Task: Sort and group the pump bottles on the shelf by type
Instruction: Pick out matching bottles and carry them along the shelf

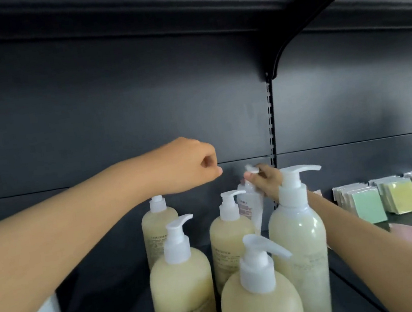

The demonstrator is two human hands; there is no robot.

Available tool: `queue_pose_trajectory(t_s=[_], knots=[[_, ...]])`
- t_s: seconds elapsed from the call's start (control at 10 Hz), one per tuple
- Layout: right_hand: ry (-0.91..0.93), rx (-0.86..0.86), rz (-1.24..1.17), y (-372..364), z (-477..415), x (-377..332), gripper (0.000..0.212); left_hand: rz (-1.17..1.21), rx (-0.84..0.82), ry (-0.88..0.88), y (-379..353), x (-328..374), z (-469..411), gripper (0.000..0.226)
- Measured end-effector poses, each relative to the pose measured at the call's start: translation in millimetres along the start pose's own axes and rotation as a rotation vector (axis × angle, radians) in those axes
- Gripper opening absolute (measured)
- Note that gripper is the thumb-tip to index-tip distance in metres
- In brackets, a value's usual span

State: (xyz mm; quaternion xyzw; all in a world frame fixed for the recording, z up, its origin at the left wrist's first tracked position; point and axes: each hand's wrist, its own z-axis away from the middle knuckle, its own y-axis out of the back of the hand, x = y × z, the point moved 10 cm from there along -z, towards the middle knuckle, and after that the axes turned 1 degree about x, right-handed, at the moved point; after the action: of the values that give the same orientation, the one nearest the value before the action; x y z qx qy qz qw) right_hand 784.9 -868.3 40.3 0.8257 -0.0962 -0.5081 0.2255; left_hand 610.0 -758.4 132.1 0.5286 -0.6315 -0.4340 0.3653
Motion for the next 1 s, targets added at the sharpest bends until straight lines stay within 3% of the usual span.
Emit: queue_pose_trajectory(t_s=[0.1, 0.2, 0.3, 0.4, 0.5, 0.6, 0.7, 0.8, 1.0], knots=[[-0.006, 0.024, -0.209, 17.1, 20.2, 2.5, 0.021, 0.111, 0.015, 0.002, 3.5, 17.1, 9.5, 0.025], [0.055, 0.045, -0.356, 42.4, 58.2, -9.5, 0.013, 0.186, 0.008, 0.009, 3.5, 35.8, 21.0, 0.026], [0.075, 0.179, -0.294, 74.8, 80.0, -13.7, 0.038, 0.233, 0.03, 0.019, 7.3, 55.5, 33.4, 0.029], [0.091, 0.201, -0.363, 97.0, 101.4, -15.3, 0.035, 0.276, 0.099, 0.056, 16.8, 75.5, 43.8, 0.032], [0.071, 0.218, -0.506, 116.2, 123.5, -14.9, 0.029, 0.268, 0.083, 0.113, 17.0, 96.7, 44.3, 0.03], [0.067, 0.184, -0.56, 126.6, 144.9, -20.7, 0.027, 0.217, 0.038, 0.257, 10.1, 103.3, 41.3, 0.047], [0.047, 0.174, -0.569, 130.6, 160.5, -22.7, 0.026, 0.265, 0.023, 0.355, -5.8, 103.8, 42.8, 0.047], [0.025, 0.155, -0.606, 132.3, 173.6, -20.2, 0.025, 0.372, 0.019, 0.391, -24.6, 106.5, 47.8, 0.034], [0.019, 0.1, -0.601, 135.0, 195.4, -13.7, 0.025, 0.333, -0.012, 0.432, -32.6, 108.8, 45.1, 0.042]])
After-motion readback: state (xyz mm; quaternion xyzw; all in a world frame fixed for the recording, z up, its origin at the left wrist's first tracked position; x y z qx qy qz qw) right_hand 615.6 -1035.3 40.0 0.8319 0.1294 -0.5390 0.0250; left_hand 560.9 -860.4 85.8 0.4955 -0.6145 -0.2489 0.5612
